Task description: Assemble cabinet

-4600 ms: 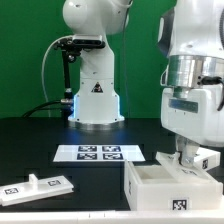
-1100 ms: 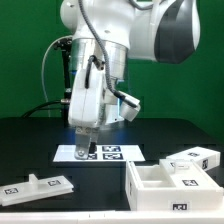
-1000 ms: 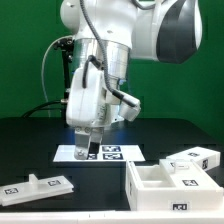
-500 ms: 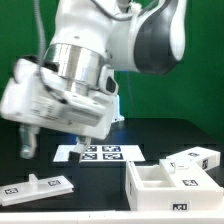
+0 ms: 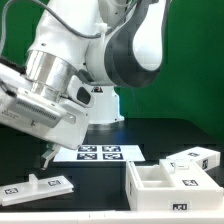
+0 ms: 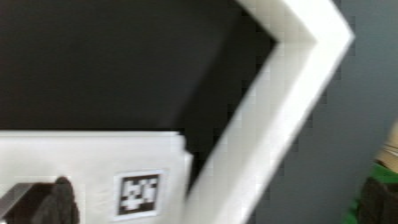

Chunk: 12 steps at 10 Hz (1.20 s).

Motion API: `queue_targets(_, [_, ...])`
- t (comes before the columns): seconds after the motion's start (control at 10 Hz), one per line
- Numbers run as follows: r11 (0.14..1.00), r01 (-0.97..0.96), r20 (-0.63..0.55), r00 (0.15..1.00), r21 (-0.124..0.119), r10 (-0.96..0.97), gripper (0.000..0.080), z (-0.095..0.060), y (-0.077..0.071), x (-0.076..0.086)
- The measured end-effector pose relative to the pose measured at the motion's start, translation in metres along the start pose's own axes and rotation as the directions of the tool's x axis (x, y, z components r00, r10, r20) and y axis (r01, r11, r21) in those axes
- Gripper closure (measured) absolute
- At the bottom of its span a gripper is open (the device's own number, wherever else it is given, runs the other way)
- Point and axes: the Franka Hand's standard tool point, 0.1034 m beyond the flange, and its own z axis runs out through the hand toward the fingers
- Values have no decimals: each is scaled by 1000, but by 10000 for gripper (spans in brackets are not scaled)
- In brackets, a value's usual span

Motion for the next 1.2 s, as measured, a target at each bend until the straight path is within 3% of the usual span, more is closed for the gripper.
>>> queue_targets(0.2, [993,-1,38,999,122,-4,3,-19,4,-31])
queue_targets(0.3, [991,-11,68,998,131,2,3,-26,16,-50])
queue_targets(0.4, [996,20,81,996,84,-27,3,-24,28,-59])
queue_targets(0.5, [995,42,72,996,94,-49,3,-24,24,-55])
queue_targets(0.6, [991,36,80,996,125,-46,3,-30,23,-63])
queue_targets(0.7, [994,88,99,991,61,-93,3,-25,34,-69])
queue_targets(0.8, [981,185,107,978,-57,-178,3,-15,37,-48])
queue_targets(0.9, [969,215,100,974,-124,-203,3,-8,34,-18])
queue_targets(1.0, [947,256,119,964,-193,-237,3,-2,42,-2])
queue_targets(1.1, [923,290,139,955,-255,-262,3,6,51,12])
queue_targets(1.2, [896,345,142,938,-279,-316,3,13,56,26])
